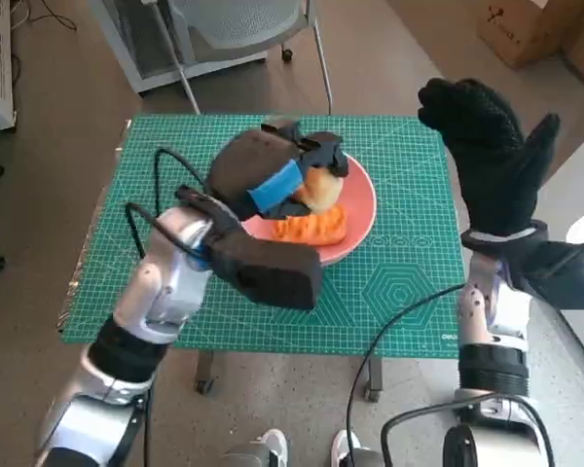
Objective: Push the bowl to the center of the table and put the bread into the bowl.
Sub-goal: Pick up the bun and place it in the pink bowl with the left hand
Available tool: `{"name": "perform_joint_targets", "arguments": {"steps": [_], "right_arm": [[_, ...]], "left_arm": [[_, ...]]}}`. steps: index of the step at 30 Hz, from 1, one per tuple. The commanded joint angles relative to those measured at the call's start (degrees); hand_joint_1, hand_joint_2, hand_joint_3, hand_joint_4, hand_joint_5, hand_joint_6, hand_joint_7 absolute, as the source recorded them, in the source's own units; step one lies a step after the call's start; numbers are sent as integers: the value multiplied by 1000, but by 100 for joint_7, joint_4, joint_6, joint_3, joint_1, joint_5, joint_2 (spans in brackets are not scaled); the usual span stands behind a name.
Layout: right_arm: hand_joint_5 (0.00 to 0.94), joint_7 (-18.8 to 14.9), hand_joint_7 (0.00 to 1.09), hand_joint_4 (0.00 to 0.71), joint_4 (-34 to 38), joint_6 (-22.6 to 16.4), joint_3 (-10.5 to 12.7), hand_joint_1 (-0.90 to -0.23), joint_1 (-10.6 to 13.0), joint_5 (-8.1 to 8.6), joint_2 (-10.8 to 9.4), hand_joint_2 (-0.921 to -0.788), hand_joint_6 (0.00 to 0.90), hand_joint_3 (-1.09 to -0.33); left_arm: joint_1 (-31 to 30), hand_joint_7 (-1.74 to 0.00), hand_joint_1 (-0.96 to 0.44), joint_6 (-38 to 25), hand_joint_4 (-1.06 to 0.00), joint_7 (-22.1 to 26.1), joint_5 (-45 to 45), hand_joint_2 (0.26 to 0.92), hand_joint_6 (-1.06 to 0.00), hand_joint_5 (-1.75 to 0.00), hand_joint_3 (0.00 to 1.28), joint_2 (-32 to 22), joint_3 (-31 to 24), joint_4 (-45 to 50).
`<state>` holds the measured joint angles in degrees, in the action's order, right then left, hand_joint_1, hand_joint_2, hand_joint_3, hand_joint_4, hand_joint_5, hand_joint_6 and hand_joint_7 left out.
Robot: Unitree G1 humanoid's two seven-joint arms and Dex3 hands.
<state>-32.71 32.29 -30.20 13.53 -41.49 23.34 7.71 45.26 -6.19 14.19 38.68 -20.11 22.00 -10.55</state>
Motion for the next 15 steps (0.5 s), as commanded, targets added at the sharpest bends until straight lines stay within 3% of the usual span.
{"name": "perform_joint_targets", "arguments": {"steps": [1, 2, 4, 10, 15], "right_arm": [[1, 32, 4, 259, -84, 77, 2, -628, 205, -1, -9, -921, 435, -554], [2, 40, 4, 260, -110, 83, 0, -627, 217, -1, -13, -921, 435, -554], [2, 57, 2, 260, -153, 92, -1, -625, 234, -3, -15, -921, 432, -554], [2, 112, 0, 261, -317, 110, 5, -619, 300, -9, -4, -921, 422, -561], [1, 157, 0, 260, -354, 109, 3, -620, 290, -7, -17, -921, 417, -569]], "left_arm": [[140, -788, -49, -324, -527, 293, 14, 857, -450, -727, 79, 129, 69, -357], [131, -554, -104, -384, -422, 347, 9, 834, -399, -466, 57, 138, 73, -375], [113, -262, -192, -528, -270, 502, -5, 813, -336, -191, 28, 135, 81, -377], [37, -45, -361, -816, -88, 928, -151, 806, -243, -21, 9, 86, 10, -148], [-55, -9, -431, -535, -34, 774, -335, 814, -212, -3, 9, 43, -114, -201]]}}
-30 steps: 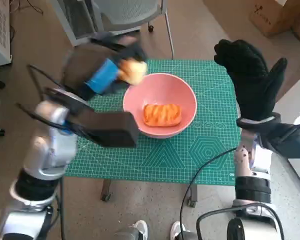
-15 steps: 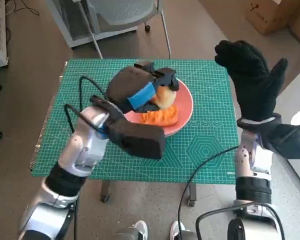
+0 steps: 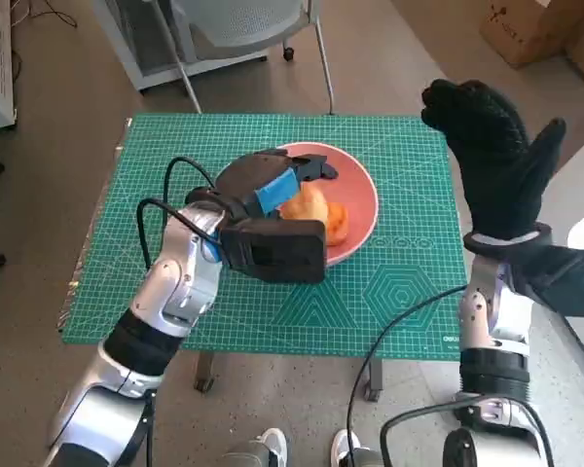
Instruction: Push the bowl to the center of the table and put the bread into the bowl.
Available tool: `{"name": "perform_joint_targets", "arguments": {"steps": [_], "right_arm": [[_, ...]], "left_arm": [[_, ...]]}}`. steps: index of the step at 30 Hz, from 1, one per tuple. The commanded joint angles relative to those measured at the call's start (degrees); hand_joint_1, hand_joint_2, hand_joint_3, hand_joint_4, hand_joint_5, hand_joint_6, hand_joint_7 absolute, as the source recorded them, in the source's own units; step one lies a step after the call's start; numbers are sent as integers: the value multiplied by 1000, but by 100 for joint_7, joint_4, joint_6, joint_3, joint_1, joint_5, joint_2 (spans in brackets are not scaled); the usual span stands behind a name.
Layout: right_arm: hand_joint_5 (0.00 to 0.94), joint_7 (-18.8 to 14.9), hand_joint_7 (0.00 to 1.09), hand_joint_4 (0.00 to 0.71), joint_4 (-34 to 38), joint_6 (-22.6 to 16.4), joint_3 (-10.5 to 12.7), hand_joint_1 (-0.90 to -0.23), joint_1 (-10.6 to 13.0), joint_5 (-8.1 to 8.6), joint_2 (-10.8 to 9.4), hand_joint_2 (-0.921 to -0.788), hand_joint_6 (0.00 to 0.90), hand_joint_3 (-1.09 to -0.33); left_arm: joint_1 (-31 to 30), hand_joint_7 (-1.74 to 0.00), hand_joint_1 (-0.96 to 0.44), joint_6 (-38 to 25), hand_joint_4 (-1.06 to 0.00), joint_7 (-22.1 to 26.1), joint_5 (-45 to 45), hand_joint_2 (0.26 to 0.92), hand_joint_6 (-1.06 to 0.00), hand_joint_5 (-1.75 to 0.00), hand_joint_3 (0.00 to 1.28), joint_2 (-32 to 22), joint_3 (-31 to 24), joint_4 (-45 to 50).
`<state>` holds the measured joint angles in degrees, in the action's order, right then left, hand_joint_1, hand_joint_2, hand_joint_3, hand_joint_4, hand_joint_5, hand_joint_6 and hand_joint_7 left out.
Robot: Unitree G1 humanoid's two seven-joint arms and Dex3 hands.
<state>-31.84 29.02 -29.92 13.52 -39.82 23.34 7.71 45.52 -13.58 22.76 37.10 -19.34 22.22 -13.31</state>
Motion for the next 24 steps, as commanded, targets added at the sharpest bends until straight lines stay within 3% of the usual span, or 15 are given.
{"name": "perform_joint_targets", "arguments": {"steps": [1, 16, 24], "right_arm": [[1, 77, 0, 260, -31, 81, 0, -621, 119, -9, -22, -921, 416, -570], [2, 101, 3, 263, 31, -10, -41, -641, 28, -38, -56, -921, 420, -566], [0, 59, 1, 258, 68, -4, -40, -642, -45, -12, -25, -921, 414, -563]], "left_arm": [[-93, -7, -441, 250, -28, -111, -216, 817, -207, -3, 9, -36, -163, 61], [-462, 0, -588, 960, 1, -74, -1818, 902, -150, 1, 31, -157, -1350, 251], [-701, -2, -650, 1270, 1, 137, -3279, 920, -151, 1, 168, -114, -2320, 496]]}}
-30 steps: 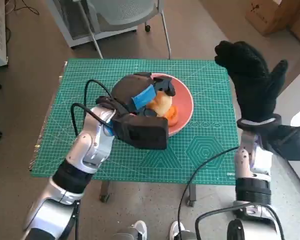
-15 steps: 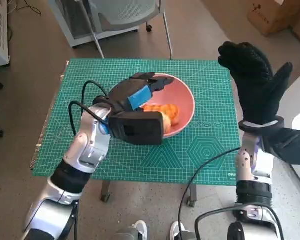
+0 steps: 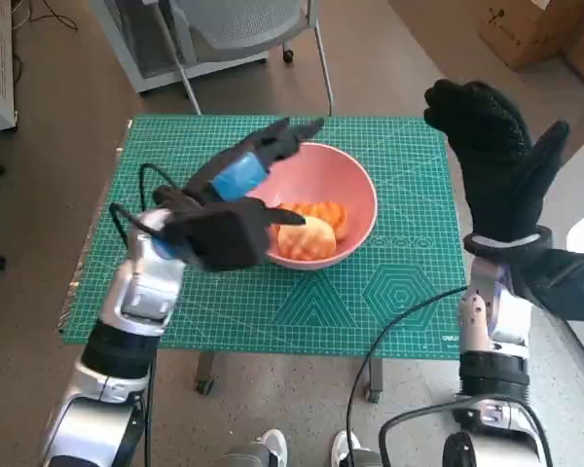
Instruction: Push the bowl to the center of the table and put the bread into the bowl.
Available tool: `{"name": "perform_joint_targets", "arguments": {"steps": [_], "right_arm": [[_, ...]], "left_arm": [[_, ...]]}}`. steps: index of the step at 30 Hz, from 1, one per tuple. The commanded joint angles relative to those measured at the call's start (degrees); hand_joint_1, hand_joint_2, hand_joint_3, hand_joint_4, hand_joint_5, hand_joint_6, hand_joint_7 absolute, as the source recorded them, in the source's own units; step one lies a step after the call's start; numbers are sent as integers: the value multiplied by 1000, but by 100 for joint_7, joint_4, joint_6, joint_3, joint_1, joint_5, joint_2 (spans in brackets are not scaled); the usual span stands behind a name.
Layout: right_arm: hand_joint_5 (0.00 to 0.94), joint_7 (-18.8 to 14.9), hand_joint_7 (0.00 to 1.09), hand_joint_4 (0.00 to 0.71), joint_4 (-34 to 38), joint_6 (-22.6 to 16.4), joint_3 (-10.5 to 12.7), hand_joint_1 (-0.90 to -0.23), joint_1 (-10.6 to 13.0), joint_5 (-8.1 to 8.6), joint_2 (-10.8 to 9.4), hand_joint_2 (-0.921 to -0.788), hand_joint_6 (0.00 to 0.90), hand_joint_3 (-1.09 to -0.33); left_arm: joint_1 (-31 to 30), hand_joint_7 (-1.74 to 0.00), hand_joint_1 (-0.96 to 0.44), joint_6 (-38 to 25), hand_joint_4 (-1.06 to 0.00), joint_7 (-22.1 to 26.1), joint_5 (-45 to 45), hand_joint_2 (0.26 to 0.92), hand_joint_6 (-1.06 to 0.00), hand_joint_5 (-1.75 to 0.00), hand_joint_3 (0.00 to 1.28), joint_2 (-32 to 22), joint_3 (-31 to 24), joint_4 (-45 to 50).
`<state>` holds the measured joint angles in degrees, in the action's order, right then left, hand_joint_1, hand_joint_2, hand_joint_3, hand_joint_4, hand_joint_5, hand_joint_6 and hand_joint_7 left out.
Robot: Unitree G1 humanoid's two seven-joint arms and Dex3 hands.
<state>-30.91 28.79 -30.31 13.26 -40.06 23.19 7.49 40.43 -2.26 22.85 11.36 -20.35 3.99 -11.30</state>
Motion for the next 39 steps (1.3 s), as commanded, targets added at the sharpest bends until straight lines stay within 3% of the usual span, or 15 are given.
{"name": "perform_joint_targets", "arguments": {"steps": [1, 7, 15, 25, 39], "right_arm": [[0, -37, 1, 257, 95, 38, -14, -642, -34, 3, 2, -921, 414, -563], [0, -7, 1, 256, 93, 82, -22, -642, -117, -13, 26, -921, 414, -563], [8, 120, 15, 272, 18, 168, -66, -623, -244, -102, 12, -921, 444, -567], [10, 367, 20, 286, -175, 309, -182, -621, -326, -256, -19, -921, 459, -568], [1, 542, 14, 273, -89, 232, -255, -632, -387, -435, -20, -921, 454, -569]], "left_arm": [[-224, -3, -656, 139, 1, 147, -871, 920, -152, 1, 189, 9, -598, 366], [-481, -12, -677, -71, -26, 87, -1926, 921, -168, -11, 340, 247, -1160, 1041], [-865, -19, -702, -511, -19, -425, -2827, 921, -167, -5, 467, 654, -1563, 2030], [-1202, -51, -733, -290, -52, -928, -3059, 921, -184, -18, 344, 975, -1736, 2208], [-1368, -62, -703, -144, -53, -777, -3094, 921, -151, -13, 340, 914, -1611, 2222]]}}
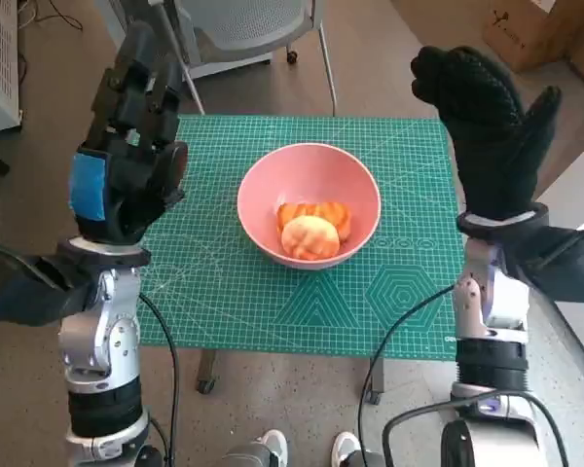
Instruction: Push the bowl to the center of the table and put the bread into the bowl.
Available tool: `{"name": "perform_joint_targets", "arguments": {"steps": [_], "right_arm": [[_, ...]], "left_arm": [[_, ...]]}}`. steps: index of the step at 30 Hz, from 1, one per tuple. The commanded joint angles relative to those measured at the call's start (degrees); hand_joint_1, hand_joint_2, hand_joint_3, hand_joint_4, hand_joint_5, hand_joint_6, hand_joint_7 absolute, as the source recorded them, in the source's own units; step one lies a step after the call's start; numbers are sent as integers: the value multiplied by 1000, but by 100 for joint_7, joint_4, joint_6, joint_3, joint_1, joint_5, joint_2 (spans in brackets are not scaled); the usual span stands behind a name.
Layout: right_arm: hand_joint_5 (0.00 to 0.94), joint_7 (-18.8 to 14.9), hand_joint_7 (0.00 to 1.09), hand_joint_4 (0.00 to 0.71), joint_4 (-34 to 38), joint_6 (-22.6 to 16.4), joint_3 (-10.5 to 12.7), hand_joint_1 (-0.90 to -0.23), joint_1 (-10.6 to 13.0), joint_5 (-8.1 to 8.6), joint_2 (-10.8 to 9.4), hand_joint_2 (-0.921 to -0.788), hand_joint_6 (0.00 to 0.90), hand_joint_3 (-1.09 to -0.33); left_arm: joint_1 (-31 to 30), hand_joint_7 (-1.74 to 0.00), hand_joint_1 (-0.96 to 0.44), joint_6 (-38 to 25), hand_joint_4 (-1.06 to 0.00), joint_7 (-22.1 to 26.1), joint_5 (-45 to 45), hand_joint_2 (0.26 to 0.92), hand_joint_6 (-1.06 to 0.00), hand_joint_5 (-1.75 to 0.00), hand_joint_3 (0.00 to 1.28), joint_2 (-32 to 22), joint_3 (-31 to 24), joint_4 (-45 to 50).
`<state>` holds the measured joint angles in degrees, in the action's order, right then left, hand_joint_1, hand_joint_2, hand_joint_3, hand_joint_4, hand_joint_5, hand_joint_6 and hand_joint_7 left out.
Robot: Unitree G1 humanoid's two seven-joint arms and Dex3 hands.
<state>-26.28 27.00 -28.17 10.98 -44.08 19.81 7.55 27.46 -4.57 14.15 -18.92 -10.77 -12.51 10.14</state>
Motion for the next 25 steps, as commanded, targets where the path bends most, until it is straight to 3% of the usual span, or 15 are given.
{"name": "perform_joint_targets", "arguments": {"steps": [1, 7, 9, 12, 25], "right_arm": [[0, 91, 13, 272, 92, 9, -33, -631, 16, -110, -26, -921, 453, -569], [0, 115, 12, 267, 152, -37, -35, -630, 22, -132, -13, -921, 452, -571], [0, 105, 11, 263, 201, -61, -27, -633, 22, -135, -13, -921, 450, -570], [0, 90, 8, 260, 277, -106, -19, -634, 14, -149, -13, -921, 446, -570], [0, -38, 0, 257, 617, -344, 12, -635, 6, -120, 15, -921, 423, -571]], "left_arm": [[-81, -62, -701, 101, -50, 116, -61, 921, -146, -12, 342, -49, 50, 68], [-133, -72, -695, 127, -37, 212, -26, 921, -128, -4, 357, -51, 135, 83], [-149, -214, -693, 112, -30, 228, -15, 921, -52, -2, 367, -48, 175, 115], [-154, -275, -692, 122, -21, 235, 15, 921, -16, -1, 377, -34, 229, 110], [-136, -252, -690, 373, 0, 290, 125, 921, 1, 1, 415, 40, 414, -171]]}}
